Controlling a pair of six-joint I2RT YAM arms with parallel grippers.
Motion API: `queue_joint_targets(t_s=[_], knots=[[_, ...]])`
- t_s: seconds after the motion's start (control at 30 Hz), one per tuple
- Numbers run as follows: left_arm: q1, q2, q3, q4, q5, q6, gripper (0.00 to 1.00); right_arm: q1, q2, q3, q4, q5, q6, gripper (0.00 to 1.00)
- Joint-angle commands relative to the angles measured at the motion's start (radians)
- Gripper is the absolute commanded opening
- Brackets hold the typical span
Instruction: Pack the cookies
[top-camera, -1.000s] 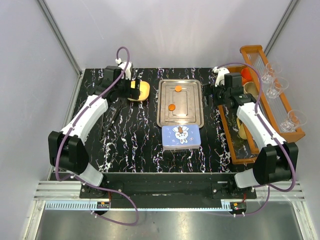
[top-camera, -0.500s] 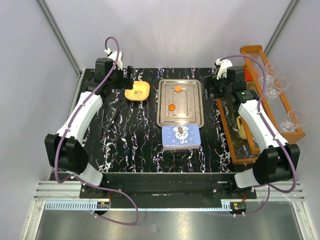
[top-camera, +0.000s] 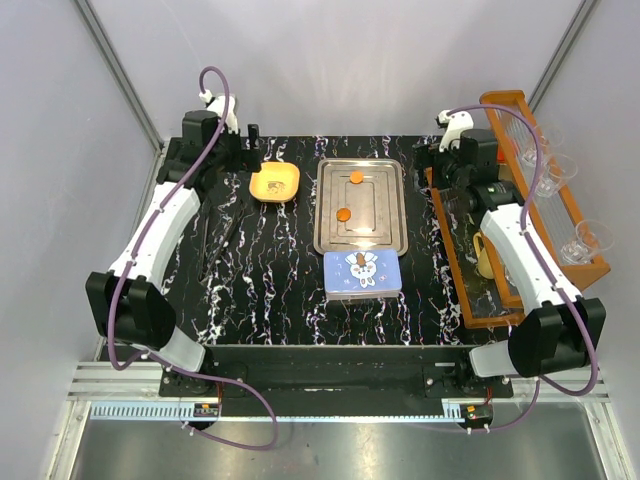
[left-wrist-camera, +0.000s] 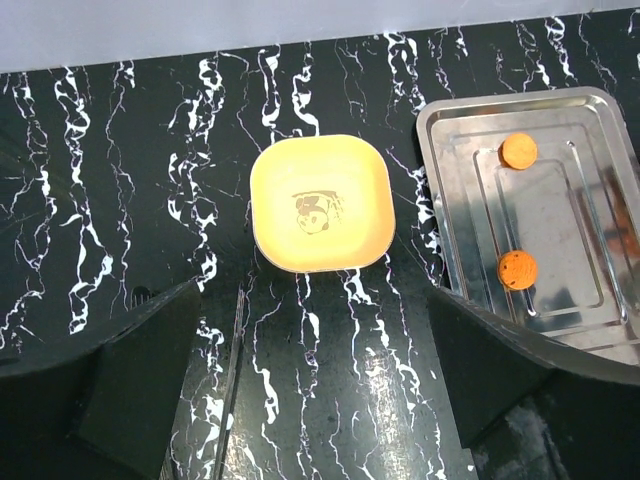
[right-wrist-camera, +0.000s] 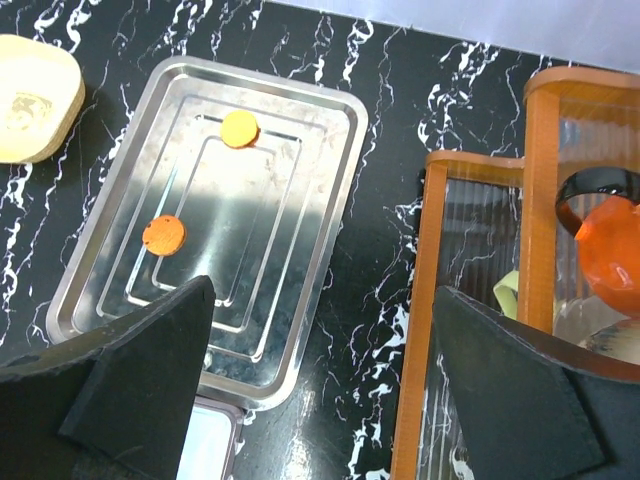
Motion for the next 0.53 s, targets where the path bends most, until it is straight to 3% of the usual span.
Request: queue_joint_targets(t_s=[0.0, 0.5], knots=[[0.007, -0.052, 0.071, 0.062, -0.007, 0.011, 0.99, 0.009, -0.039, 0.053, 0.066, 0.042, -0.023, 1.00], [0.007, -0.061, 0.068, 0.058, -0.005, 0.016, 0.99, 0.010, -0.056, 0.073, 0.078, 0.051, -0.041, 1.00]])
